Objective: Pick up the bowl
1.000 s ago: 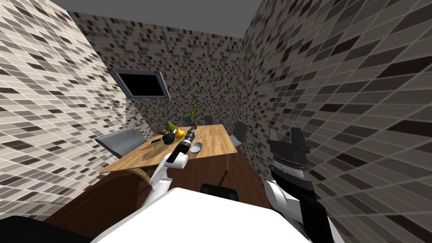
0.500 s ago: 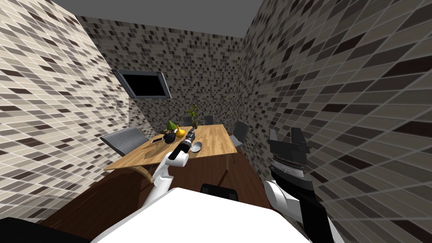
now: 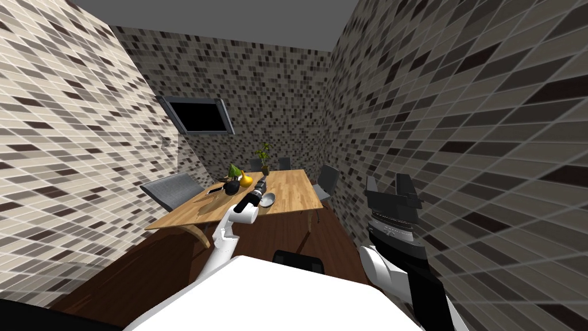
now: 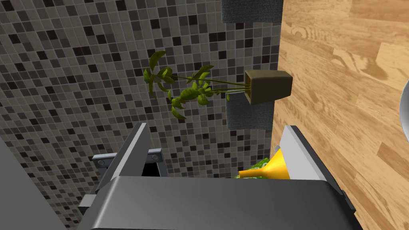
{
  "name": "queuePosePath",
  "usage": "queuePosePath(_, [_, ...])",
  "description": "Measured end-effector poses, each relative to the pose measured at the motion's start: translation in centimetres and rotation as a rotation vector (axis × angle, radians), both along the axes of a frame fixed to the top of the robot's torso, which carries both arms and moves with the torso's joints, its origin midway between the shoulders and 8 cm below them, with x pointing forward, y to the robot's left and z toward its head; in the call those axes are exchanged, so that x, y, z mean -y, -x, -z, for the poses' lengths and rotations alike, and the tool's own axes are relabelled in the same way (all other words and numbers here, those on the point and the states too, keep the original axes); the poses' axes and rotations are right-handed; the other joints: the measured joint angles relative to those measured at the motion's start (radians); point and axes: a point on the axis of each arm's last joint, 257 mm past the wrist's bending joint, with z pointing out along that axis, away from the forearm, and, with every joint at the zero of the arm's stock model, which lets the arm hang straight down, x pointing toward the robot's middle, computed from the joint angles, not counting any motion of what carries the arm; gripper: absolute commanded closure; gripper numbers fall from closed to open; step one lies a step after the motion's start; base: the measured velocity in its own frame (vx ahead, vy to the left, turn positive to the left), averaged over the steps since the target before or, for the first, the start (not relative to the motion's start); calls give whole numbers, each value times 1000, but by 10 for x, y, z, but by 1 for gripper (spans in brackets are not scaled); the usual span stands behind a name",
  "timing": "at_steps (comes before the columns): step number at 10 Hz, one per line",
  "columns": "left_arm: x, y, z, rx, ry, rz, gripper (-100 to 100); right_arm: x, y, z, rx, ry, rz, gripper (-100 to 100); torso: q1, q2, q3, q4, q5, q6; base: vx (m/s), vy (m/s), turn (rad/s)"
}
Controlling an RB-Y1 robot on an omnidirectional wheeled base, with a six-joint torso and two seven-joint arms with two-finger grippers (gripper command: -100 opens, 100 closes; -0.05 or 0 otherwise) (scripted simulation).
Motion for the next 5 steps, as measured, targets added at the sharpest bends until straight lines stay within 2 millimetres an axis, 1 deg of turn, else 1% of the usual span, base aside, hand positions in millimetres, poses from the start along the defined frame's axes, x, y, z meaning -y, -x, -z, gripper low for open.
queuePosePath(2, [-3,0,15,-52,18,-10,-100,0,0,0,0,0,0,0,0,0,0,0,0,0,5,1,8])
queuePosePath(4, [-4,-5,28,-105,36,-20,-100,0,0,0,0,0,0,0,0,-1,0,0,0,0,7,7,-3])
queuePosePath(5, [-5,-6,39,-136,47,-26,-100,0,0,0,0,0,0,0,1,-1,0,0,0,0,7,11,-5])
